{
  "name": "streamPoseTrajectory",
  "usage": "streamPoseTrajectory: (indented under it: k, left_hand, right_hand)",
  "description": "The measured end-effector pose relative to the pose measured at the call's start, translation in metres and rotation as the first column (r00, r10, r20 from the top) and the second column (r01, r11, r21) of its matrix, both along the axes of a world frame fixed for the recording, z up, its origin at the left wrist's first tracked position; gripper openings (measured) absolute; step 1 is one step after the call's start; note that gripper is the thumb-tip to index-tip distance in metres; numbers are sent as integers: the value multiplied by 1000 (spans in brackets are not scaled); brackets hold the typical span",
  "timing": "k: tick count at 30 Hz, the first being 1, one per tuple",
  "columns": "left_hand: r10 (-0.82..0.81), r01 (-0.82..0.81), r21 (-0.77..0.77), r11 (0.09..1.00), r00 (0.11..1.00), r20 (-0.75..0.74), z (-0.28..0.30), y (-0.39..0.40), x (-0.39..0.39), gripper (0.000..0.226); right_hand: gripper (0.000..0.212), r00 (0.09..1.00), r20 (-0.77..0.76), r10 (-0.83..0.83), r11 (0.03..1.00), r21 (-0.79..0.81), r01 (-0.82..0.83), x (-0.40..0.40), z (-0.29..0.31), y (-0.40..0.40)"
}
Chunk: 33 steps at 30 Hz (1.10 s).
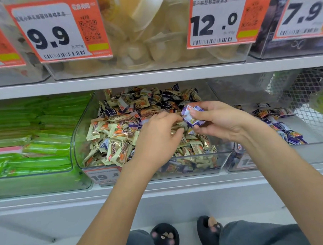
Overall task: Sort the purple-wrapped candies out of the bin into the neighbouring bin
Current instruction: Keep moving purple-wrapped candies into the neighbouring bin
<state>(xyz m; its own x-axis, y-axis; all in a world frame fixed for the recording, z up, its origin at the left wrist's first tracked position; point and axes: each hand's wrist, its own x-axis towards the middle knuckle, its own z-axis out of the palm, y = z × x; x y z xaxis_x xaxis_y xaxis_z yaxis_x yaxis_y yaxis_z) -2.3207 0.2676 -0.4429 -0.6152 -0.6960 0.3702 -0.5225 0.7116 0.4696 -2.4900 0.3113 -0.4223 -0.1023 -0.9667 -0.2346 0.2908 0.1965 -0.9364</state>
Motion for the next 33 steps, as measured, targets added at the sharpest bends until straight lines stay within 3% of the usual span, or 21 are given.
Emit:
streamPoseTrajectory:
  k: [5,8,10,13,16,17,21,28,30,33]
  left_hand:
    - [-86,88,111,990,996,-24,-3,4,-17,29]
    - [-156,164,181,970,986,-55,-2,11,-27,31]
    - [-175,170,148,974,984,21,-6,14,-31,32]
    - [-137,140,3,990,969,206,-11,14,-33,27]
    - [-119,129,-19,992,958,261,-14,11,-34,24]
    - [-115,124,-17,992,958,262,-15,10,-33,23]
    - [-57,77,-55,996,953,298,-18,1,-26,18]
    - [-10,20,-19,1000,902,432,-15,-14,-19,19]
    - [1,13,-27,1000,887,463,-13,-16,-18,19]
    - [27,-6,-45,999,883,469,-10,-20,-13,26]
  right_hand:
    - [31,992,107,-60,993,-93,70,-16,10,21]
    - [29,982,167,-88,980,-162,116,-32,14,38]
    - [26,978,142,-152,958,-221,181,-48,18,49]
    - [19,939,-84,-333,916,-266,301,-78,18,64]
    - [18,730,-601,-324,945,-176,274,-101,1,75]
    - [21,678,-684,-271,960,-135,247,-104,-5,77]
    - [25,680,-683,-266,960,-123,252,-113,-13,80]
    - [29,564,-728,-390,917,-254,307,-111,-11,75]
    - [26,521,-734,-435,901,-343,267,-98,-3,72]
    - [14,574,-724,-383,909,-405,97,-65,9,62]
